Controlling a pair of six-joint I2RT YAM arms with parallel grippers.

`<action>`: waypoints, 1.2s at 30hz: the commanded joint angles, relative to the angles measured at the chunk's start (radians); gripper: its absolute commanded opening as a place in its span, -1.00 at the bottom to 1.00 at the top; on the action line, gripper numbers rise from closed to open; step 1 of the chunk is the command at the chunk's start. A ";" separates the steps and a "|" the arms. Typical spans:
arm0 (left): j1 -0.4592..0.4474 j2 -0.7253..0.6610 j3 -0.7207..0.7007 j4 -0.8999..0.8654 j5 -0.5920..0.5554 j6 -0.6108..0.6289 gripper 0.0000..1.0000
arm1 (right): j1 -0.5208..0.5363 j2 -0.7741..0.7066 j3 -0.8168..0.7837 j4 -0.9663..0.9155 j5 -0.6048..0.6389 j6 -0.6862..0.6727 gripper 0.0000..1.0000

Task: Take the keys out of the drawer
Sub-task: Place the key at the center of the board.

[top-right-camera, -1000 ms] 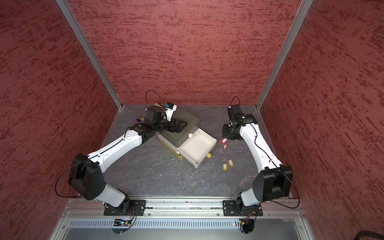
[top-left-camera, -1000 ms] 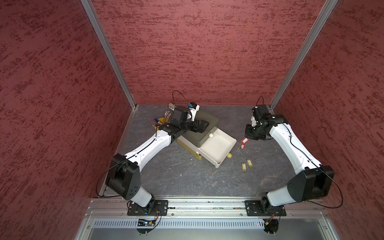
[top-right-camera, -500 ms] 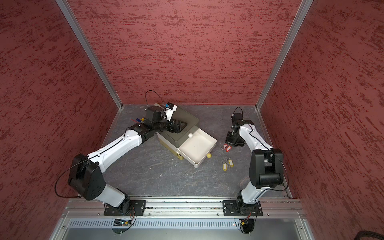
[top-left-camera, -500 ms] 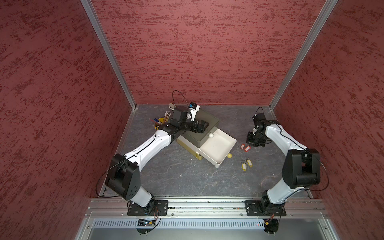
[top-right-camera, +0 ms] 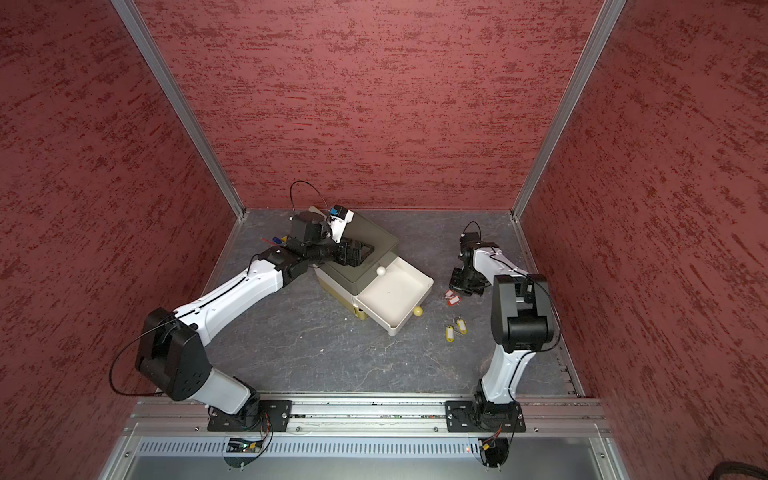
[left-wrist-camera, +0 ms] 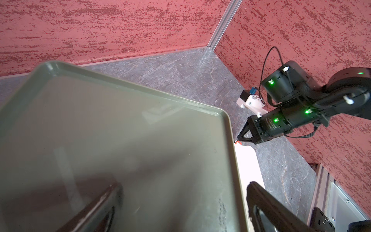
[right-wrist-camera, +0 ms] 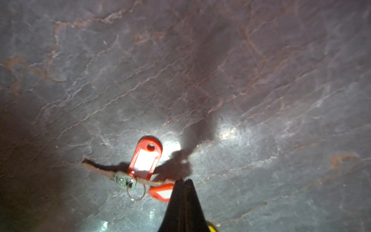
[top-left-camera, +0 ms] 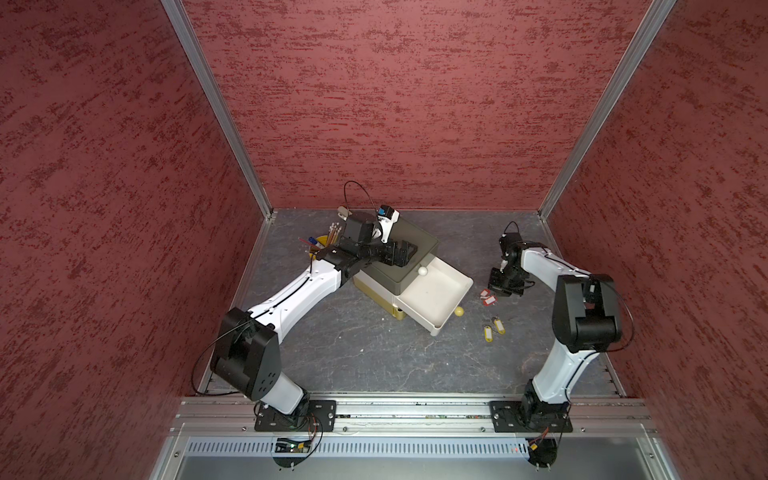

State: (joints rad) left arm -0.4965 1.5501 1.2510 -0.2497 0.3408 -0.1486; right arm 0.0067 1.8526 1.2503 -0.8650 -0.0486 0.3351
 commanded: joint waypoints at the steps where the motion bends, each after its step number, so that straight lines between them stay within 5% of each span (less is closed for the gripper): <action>1: 0.005 0.046 -0.065 -0.240 0.016 -0.031 0.99 | -0.011 0.007 0.028 0.033 -0.013 -0.011 -1.00; 5: 0.003 0.047 -0.064 -0.242 0.017 -0.037 0.99 | -0.009 -0.009 0.017 0.034 -0.008 -0.013 -0.47; 21: -0.002 0.055 -0.063 -0.246 0.027 -0.066 0.99 | -0.011 -0.245 0.012 0.000 -0.111 0.050 0.18; 36: -0.017 0.028 -0.062 -0.246 0.050 -0.083 0.99 | -0.010 -0.626 -0.273 0.017 -0.571 0.255 0.27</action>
State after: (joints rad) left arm -0.4957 1.5455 1.2510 -0.2512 0.3508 -0.1791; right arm 0.0025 1.2690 1.0317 -0.8551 -0.4828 0.5270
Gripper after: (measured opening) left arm 0.996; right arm 0.632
